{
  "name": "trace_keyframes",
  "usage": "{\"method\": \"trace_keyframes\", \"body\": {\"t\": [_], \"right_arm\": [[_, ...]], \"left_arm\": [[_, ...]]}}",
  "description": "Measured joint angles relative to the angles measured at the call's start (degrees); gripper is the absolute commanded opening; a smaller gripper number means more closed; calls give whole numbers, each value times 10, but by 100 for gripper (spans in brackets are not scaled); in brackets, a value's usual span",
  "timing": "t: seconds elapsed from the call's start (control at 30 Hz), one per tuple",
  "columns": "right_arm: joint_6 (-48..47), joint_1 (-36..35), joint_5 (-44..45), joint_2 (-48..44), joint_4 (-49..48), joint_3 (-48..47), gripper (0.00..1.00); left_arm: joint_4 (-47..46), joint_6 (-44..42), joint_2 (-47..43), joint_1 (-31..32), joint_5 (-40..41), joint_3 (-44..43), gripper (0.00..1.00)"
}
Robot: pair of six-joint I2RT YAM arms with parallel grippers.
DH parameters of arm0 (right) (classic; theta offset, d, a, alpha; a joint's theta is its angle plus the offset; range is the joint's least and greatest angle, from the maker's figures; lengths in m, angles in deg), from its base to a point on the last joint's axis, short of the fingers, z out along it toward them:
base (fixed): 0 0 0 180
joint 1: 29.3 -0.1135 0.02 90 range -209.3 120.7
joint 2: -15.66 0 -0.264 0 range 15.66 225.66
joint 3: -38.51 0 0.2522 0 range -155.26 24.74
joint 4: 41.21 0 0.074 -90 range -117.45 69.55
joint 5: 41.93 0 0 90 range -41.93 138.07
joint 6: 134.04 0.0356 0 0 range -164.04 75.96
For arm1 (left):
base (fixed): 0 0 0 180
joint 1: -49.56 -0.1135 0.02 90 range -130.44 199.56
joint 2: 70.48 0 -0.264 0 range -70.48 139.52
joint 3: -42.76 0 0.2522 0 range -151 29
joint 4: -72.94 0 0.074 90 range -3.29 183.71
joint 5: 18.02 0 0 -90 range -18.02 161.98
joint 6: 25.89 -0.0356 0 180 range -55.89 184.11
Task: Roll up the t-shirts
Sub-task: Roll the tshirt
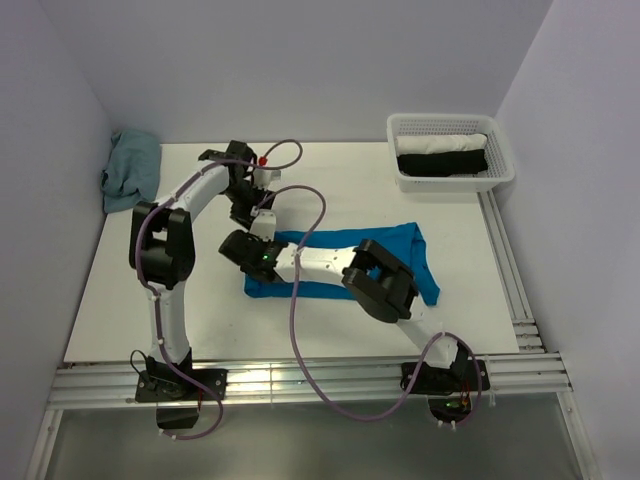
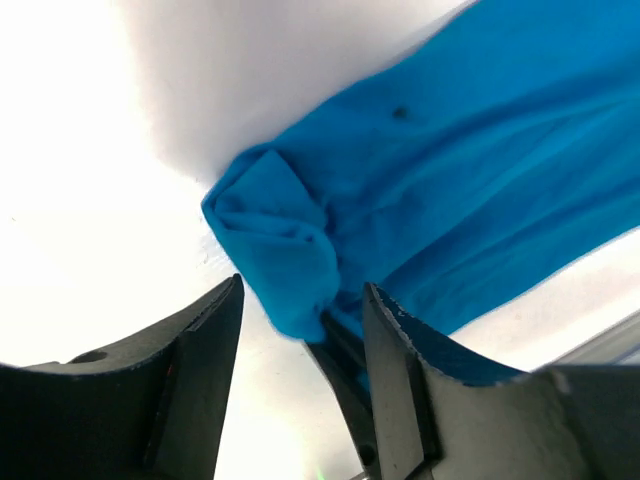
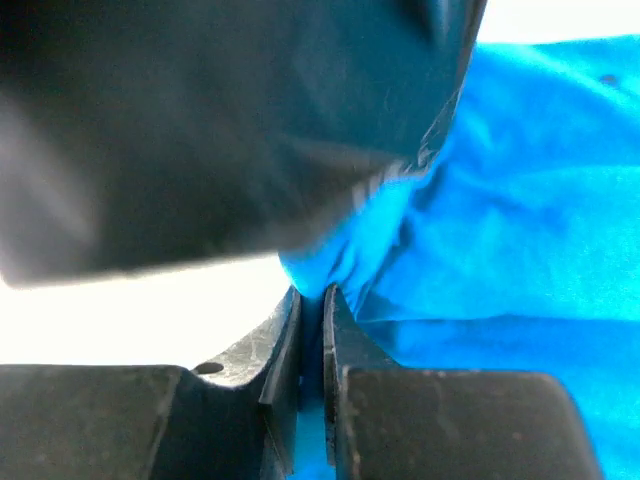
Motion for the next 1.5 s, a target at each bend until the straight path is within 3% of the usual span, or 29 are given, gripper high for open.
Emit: {"method": "trace_keyframes", "body": {"t": [0.3, 0.53, 0.8, 1.17, 1.27, 1.3, 1.37, 1.4, 1.5], "right_arm": [[75, 53, -169, -109, -335, 284, 4], [160, 92, -269, -114, -522, 391, 3], [232, 108, -313, -97, -646, 452, 2], [254, 112, -320, -92, -687, 474, 2], [253, 112, -320, -92, -692, 478, 2], [253, 112, -320, -92, -692, 478, 2], [250, 112, -319, -92, -691, 478, 3], [249, 113, -318, -92, -691, 478, 5], [233, 112, -309, -99, -674, 476, 17]], "left_arm": [[26, -17, -12, -57, -133, -60, 59], [-11, -41, -55, -90, -201, 82, 59], [-110, -40, -56, -84, -222, 228, 57], [-215, 26, -42, -79, -235, 234, 54], [-226, 43, -37, -69, -229, 226, 45], [-229, 48, -35, -64, -223, 223, 32], [-232, 60, -29, -54, -209, 215, 18], [-230, 66, -26, -50, -201, 210, 2], [-211, 85, -21, -38, -170, 191, 0]]}}
